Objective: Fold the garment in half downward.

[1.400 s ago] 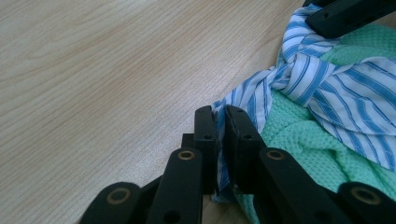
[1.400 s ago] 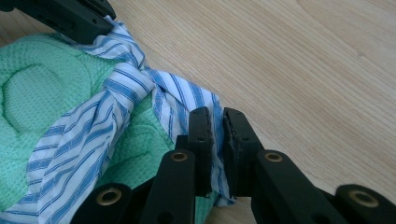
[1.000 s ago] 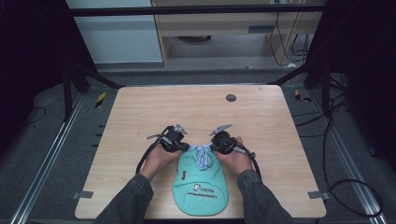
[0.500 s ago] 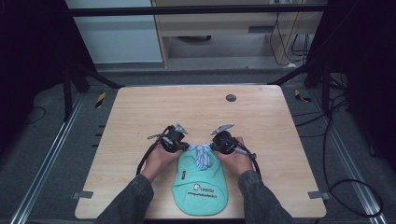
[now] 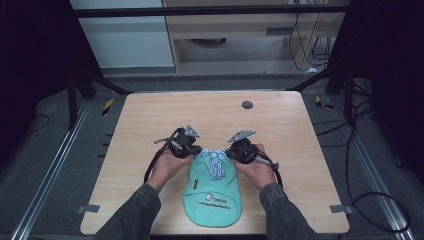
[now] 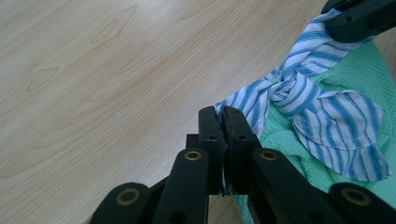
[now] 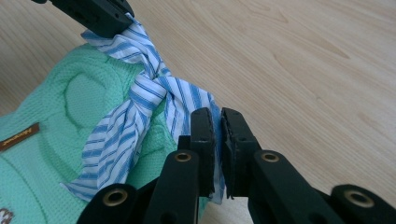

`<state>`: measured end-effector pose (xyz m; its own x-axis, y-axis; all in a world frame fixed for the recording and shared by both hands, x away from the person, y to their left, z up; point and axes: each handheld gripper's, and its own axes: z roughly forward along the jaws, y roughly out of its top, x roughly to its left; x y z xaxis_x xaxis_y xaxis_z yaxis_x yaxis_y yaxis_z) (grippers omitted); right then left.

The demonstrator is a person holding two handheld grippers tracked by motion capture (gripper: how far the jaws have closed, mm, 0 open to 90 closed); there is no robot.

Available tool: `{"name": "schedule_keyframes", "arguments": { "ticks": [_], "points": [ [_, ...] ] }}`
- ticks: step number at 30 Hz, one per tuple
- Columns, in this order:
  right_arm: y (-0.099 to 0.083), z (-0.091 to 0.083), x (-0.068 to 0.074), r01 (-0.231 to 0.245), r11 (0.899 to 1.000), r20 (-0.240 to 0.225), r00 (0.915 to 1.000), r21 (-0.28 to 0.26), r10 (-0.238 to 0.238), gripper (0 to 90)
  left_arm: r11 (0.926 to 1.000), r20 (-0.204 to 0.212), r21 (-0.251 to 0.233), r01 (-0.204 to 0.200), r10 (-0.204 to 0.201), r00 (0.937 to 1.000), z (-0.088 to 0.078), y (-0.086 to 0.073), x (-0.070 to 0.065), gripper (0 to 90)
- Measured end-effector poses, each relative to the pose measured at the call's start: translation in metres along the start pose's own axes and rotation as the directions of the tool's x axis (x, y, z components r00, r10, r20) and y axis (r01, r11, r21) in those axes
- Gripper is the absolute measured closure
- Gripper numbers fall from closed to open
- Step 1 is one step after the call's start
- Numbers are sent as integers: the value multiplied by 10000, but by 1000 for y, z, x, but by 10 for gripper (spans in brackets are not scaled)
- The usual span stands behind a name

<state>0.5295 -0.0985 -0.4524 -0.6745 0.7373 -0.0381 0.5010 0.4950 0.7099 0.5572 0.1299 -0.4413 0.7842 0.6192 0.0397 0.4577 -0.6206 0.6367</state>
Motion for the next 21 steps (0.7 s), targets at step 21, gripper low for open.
{"name": "schedule_keyframes", "arguments": {
  "ticks": [21],
  "points": [
    [17, -27, -2, 779, 9965, -140, 9968, -315, -783, 840, 9974, -30, 34, -726, 726, 9974, -27, 20, -4, 875]
  ]
}}
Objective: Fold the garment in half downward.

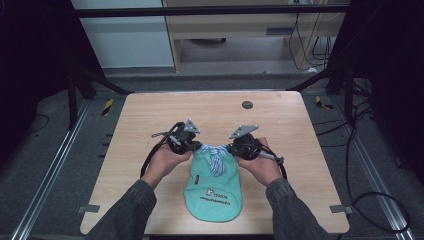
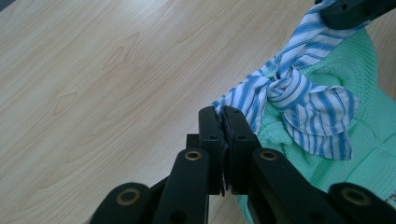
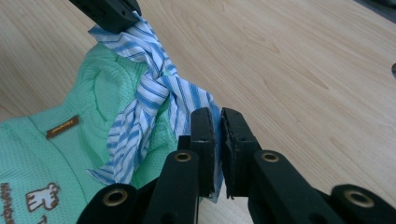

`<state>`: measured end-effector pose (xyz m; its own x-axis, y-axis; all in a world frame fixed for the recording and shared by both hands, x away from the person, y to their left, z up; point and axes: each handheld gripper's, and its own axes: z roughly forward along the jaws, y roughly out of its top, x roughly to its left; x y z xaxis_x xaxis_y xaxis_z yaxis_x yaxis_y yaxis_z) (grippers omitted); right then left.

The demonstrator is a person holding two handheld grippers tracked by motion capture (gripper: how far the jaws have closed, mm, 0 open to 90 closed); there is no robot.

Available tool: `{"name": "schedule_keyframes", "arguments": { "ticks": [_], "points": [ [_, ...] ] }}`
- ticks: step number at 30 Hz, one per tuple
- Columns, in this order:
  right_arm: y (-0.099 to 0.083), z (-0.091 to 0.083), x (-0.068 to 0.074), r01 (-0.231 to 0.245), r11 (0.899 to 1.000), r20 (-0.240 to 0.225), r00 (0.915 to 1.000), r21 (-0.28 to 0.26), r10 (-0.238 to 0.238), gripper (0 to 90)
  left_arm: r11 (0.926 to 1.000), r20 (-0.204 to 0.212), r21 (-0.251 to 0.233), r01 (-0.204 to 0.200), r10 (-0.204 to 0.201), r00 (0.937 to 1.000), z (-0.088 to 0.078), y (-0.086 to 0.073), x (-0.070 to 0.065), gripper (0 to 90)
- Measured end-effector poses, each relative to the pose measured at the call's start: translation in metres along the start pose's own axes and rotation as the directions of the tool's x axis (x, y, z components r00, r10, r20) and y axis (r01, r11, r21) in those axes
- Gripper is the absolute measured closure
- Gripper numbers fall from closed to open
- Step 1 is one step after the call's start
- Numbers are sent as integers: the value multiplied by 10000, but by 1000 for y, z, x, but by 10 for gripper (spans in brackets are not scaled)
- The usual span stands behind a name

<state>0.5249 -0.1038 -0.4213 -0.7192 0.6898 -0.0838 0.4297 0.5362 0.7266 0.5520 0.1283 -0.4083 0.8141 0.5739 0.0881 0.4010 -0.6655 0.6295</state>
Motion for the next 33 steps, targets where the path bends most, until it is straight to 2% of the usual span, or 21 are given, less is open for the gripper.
{"name": "schedule_keyframes", "arguments": {
  "ticks": [5, 7, 12, 21, 29, 33],
  "points": [
    [3, -5, -1, 46, 9999, -22, 10000, -131, -46, 840, 9998, 1, 3, -174, 174, 9998, -5, 6, 2, 875],
    [4, -7, -3, 194, 9997, 53, 9998, -138, -193, 840, 9996, 104, -148, -226, 227, 9997, -8, 8, 3, 875],
    [6, -5, -8, 276, 9995, -31, 9996, -129, -277, 840, 9997, 164, -156, -184, 187, 9997, -7, 9, 8, 876],
    [10, -9, -16, -34, 9999, -194, 9998, -166, 31, 840, 9992, 164, -212, -326, 329, 9993, -10, 17, 8, 876],
    [16, -15, -16, 287, 9995, -130, 9995, -151, -289, 841, 9990, 178, -299, -328, 333, 9993, -15, 23, 9, 875],
    [17, -19, -18, 300, 9992, -69, 9995, -252, -301, 840, 9987, 144, -347, -381, 386, 9991, -16, 27, 9, 876]
  ]
}}
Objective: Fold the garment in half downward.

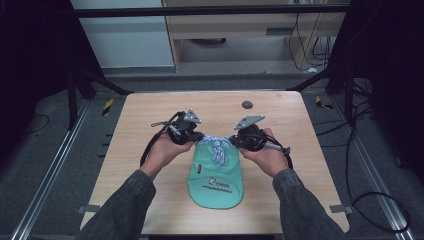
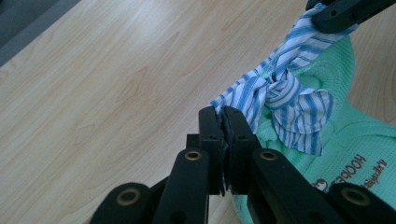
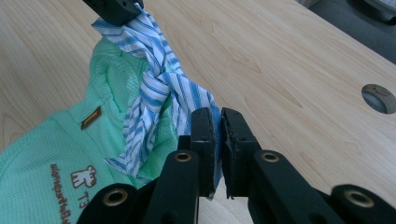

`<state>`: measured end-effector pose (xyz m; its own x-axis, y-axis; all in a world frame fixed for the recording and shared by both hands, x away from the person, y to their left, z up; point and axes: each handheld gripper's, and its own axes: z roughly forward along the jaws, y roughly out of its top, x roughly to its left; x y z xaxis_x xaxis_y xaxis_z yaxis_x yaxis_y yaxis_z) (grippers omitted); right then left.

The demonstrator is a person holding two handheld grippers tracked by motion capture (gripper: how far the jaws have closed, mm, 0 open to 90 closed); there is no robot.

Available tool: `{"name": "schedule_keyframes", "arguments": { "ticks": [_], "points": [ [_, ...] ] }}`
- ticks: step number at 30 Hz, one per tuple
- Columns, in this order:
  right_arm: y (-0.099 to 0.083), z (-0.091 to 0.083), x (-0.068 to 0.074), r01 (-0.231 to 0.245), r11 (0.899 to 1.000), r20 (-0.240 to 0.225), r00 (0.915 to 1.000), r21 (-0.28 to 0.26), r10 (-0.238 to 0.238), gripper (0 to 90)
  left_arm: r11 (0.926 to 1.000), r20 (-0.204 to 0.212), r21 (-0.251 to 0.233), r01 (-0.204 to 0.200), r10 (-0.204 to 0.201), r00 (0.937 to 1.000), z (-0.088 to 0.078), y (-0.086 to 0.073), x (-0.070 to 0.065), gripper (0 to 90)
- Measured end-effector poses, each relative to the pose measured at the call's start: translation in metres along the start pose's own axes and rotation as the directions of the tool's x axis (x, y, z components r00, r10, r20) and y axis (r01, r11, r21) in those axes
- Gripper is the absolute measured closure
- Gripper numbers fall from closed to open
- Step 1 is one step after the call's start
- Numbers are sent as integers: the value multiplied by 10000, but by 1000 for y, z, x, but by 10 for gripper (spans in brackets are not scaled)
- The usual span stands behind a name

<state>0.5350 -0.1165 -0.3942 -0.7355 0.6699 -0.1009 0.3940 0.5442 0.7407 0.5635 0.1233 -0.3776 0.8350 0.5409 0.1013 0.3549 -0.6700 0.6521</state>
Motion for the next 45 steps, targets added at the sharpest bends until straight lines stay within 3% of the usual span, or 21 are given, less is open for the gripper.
{"name": "schedule_keyframes", "arguments": {
  "ticks": [11, 18, 25, 34, 45],
  "points": [
    [3, -10, -5, 122, 9999, 199, 9997, -20, -121, 840, 9999, 23, -145, 57, -57, 10000, -1, 9, -1, 876],
    [3, -13, -1, 558, 9984, 412, 9976, 10, -557, 841, 9997, -131, -225, -1, -2, 9999, -3, 9, -8, 876],
    [1, -19, -3, 291, 9989, 501, 9984, -354, -273, 840, 9994, -180, -330, -95, 89, 9998, -5, 18, -6, 876],
    [0, -19, -7, 53, 9992, 531, 9986, -396, -32, 837, 9991, -190, -407, -138, 131, 9997, -5, 20, -4, 876],
    [20, -20, -5, 479, 9988, 754, 9961, -125, -469, 832, 9984, -462, -535, -165, 140, 9988, -16, 24, 2, 875]
  ]
}}
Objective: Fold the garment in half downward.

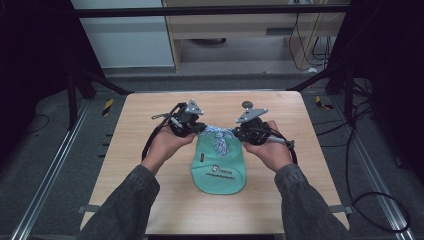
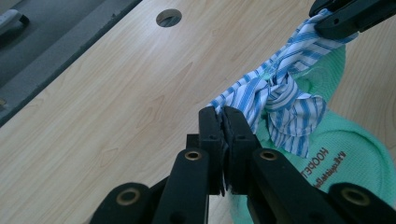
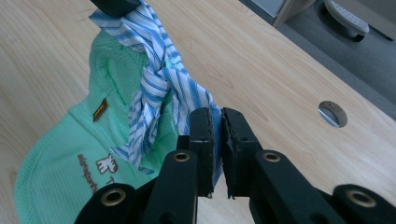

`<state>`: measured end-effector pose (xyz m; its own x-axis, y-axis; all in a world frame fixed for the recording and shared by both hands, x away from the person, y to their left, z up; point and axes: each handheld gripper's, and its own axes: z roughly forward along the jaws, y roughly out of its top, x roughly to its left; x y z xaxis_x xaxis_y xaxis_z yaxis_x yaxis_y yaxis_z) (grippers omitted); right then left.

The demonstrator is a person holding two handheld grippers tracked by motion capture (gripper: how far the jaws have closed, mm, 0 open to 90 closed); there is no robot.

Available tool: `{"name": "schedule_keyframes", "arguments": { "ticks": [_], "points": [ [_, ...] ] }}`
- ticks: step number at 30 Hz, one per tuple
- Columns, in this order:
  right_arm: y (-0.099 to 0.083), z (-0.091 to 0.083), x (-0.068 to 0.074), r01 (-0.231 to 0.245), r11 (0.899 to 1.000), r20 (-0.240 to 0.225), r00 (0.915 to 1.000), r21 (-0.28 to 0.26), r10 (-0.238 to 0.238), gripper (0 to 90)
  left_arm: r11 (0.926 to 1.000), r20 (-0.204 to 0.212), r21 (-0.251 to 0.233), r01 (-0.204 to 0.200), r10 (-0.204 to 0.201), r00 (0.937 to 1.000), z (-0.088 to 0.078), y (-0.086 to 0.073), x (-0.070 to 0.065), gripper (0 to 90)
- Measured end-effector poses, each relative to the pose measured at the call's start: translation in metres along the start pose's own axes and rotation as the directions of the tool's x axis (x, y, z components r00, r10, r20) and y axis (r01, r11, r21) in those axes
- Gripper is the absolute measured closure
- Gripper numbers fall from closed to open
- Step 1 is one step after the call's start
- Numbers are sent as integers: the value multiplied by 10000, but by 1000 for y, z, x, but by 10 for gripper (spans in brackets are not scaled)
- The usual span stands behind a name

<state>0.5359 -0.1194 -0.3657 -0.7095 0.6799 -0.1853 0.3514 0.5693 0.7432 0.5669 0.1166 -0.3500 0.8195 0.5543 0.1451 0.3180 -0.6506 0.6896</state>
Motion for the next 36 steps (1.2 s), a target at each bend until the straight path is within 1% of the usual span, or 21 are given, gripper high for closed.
{"name": "schedule_keyframes", "arguments": {
  "ticks": [6, 9, 10, 12, 15, 19, 22, 25, 29, 33, 34, 35, 36],
  "points": [
    [11, 3, -4, 151, 9995, 275, 9995, 280, -158, 831, 10000, -285, -9, -74, 74, 9996, -4, 10, 6, 875],
    [14, 5, -4, 164, 9994, 368, 9992, 294, -175, 831, 9998, -368, 80, -172, 175, 9992, -3, 11, 5, 875],
    [13, 7, -2, 339, 9987, 448, 9984, 371, -355, 830, 9996, -439, 96, -257, 261, 9987, -1, 9, 1, 875],
    [10, 8, 0, 503, 9976, 461, 9976, 484, -525, 830, 9994, -475, 138, -329, 335, 9983, 1, 5, -2, 875],
    [3, 11, 3, 470, 9975, 396, 9980, 529, -491, 831, 9995, -457, 113, -280, 285, 9985, 4, 0, -6, 875],
    [-4, 15, 7, 470, 9971, 331, 9983, 596, -490, 831, 9992, -471, 193, -341, 350, 9983, 7, -4, -10, 874],
    [-8, 17, 9, 431, 9970, 269, 9986, 641, -449, 831, 9993, -469, 197, -311, 320, 9984, 9, -5, -11, 874],
    [-10, 18, 10, 449, 9969, 265, 9986, 640, -466, 831, 9990, -513, 229, -381, 392, 9979, 11, -8, -12, 874],
    [-13, 20, 13, 493, 9962, 248, 9984, 719, -512, 831, 9995, -460, 167, -284, 292, 9985, 15, -10, -13, 874],
    [-13, 19, 12, 426, 9968, 283, 9986, 677, -446, 833, 9994, -497, 181, -283, 292, 9983, 16, -7, -10, 874],
    [-13, 19, 12, 426, 9968, 283, 9986, 677, -446, 833, 9995, -525, 149, -277, 284, 9982, 15, -4, -8, 874],
    [-10, 15, 10, 398, 9974, 341, 9985, 597, -418, 833, 9995, -580, 124, -296, 303, 9979, 14, 1, -7, 874],
    [-9, 14, 9, 402, 9974, 370, 9984, 598, -425, 833, 9995, -580, 124, -296, 303, 9979, 14, 1, -7, 874]
  ]
}}
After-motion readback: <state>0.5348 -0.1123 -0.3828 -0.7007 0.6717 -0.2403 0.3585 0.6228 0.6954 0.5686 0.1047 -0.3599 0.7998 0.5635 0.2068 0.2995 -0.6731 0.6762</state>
